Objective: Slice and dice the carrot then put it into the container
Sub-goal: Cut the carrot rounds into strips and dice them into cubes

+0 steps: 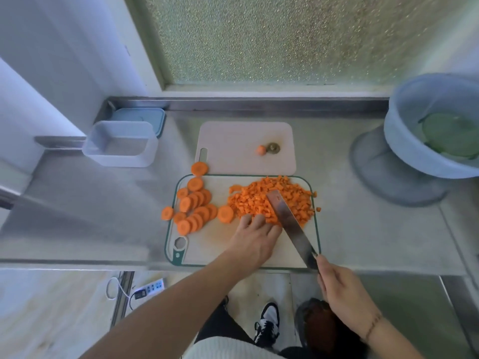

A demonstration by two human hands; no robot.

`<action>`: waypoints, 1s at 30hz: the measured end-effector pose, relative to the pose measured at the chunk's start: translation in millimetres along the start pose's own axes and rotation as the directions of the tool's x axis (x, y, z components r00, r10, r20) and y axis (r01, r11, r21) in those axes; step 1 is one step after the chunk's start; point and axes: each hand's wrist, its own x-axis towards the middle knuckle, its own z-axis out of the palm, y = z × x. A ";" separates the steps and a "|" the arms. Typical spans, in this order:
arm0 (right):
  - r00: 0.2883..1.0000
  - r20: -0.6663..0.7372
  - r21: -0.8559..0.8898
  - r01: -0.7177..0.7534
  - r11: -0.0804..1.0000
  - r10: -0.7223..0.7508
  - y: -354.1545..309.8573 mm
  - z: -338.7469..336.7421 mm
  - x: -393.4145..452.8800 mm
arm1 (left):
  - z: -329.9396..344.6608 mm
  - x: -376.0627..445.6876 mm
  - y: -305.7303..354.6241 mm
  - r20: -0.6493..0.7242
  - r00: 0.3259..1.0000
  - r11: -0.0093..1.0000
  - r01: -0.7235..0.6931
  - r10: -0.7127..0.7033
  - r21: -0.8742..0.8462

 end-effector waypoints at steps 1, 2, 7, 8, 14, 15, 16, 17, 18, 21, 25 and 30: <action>1.000 0.003 0.017 -0.006 1.000 0.006 1.7 -0.4 -0.6 | 2.2 -2.9 1.4 -0.024 0.998 0.997 0.055 -0.057 -0.056; 1.000 0.008 0.022 -0.010 1.000 0.009 2.4 -0.8 -1.7 | 3.8 -7.0 2.8 -0.052 0.992 0.988 0.111 -0.117 -0.110; 0.998 0.057 -0.028 0.006 1.000 -0.004 4.8 1.4 -6.0 | 11.7 -35.4 7.2 -0.195 0.926 0.932 0.277 -0.324 -0.233; 0.997 0.074 -0.061 0.019 0.998 -0.015 4.2 1.9 -5.9 | 14.6 -39.7 6.3 -0.220 0.920 0.930 0.267 -0.324 -0.254; 0.987 0.147 -0.199 0.085 0.976 -0.056 -4.1 0.8 6.3 | 22.0 -51.5 -5.5 -0.210 0.910 0.877 0.249 -0.357 -0.410; 0.986 0.154 -0.227 0.090 0.970 -0.056 -4.8 1.2 8.8 | 22.2 -54.2 -5.8 -0.206 0.909 0.874 0.254 -0.363 -0.415; 0.986 0.157 -0.258 0.097 0.961 -0.057 -5.2 1.9 11.0 | 22.4 -57.0 -5.5 -0.203 0.905 0.871 0.267 -0.373 -0.412; 0.985 0.159 -0.285 0.106 0.953 -0.062 -5.5 2.5 12.9 | 22.8 -60.5 -4.8 -0.198 0.898 0.867 0.289 -0.392 -0.406; 0.984 0.165 -0.306 0.118 0.945 -0.069 -5.5 3.2 14.8 | 22.6 -64.5 -3.6 -0.193 0.890 0.861 0.313 -0.413 -0.400; 0.977 0.196 -0.356 0.146 0.923 -0.079 -7.7 4.7 19.2 | 21.7 -72.2 -0.2 -0.180 0.880 0.850 0.343 -0.440 -0.400; 0.968 0.240 -0.379 0.166 0.910 -0.077 -17.9 7.6 17.9 | 24.2 -72.0 -0.4 -0.181 0.872 0.834 0.346 -0.455 -0.430; 0.964 0.255 -0.329 0.155 0.931 -0.070 -20.5 5.7 18.4 | 22.1 -72.1 0.2 -0.179 0.863 0.819 0.357 -0.473 -0.449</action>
